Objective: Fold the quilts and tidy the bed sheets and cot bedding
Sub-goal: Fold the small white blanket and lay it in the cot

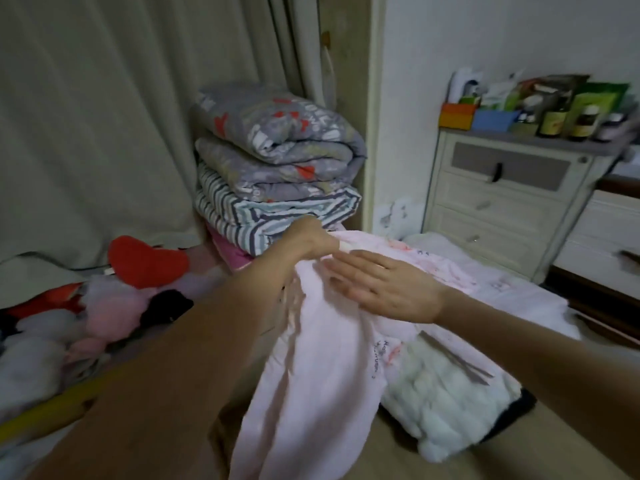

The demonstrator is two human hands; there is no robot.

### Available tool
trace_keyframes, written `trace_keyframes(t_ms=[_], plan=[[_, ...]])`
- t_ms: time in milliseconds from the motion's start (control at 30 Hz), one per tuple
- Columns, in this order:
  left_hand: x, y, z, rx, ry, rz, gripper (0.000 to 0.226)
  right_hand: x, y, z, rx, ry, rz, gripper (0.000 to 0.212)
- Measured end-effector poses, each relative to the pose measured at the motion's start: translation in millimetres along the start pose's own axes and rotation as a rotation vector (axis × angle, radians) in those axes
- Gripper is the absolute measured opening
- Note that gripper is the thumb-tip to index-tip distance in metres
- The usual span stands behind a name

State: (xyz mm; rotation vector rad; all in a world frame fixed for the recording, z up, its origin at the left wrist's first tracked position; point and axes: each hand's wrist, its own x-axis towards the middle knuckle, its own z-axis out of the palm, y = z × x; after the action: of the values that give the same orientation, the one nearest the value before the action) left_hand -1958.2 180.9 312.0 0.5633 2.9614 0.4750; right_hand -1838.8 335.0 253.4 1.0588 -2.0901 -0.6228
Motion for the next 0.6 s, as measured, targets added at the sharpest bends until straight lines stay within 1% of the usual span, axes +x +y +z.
trace_keyframes(t_ms=[67,133,167,200,267,300,367,433,467,533,567,600], plan=[[19.0,30.9,17.7,-0.033,-0.084,0.024,0.019,-27.4,11.1,4.2,-0.056,-0.066,-0.15,0.037],[30.9,55.8,31.2,-0.098,-0.189,0.046,0.012,-35.3,12.2,13.9,-0.043,-0.146,-0.298,0.039],[36.6,66.8,36.7,-0.154,-0.24,0.059,0.011,-34.1,11.1,20.2,-0.079,-0.212,-0.364,0.041],[41.9,77.7,40.8,-0.199,-0.295,0.078,0.01,-32.8,8.7,30.5,-0.119,-0.283,-0.408,0.043],[53.3,90.6,46.9,-0.277,-0.38,0.086,0.012,-26.8,2.5,47.1,-0.215,-0.457,-0.412,0.045],[61.6,96.2,51.7,-0.314,-0.413,0.077,0.012,-21.9,2.2,55.2,-0.287,-0.571,-0.418,0.043],[73.9,101.4,59.1,-0.416,-0.456,0.046,0.013,-18.0,6.2,68.8,-0.309,-0.744,-0.29,0.03],[95.8,107.9,66.4,-0.605,-0.488,0.051,0.015,-24.3,24.6,83.0,-0.104,-0.93,-0.093,0.027],[106.5,110.5,69.3,-0.737,-0.487,0.075,0.014,-32.1,36.4,88.7,-0.045,-0.959,0.006,0.029],[132.7,111.1,75.8,-0.967,-0.425,0.124,0.007,-51.8,61.5,98.8,-0.053,-1.036,0.149,0.031],[146.4,108.3,79.9,-0.997,-0.393,0.147,0.008,-64.9,73.6,106.6,-0.015,-1.094,0.229,0.031],[157.1,102.9,87.0,-0.966,-0.364,0.17,0.015,-76.9,86.1,113.4,0.004,-1.1,0.282,0.032]])
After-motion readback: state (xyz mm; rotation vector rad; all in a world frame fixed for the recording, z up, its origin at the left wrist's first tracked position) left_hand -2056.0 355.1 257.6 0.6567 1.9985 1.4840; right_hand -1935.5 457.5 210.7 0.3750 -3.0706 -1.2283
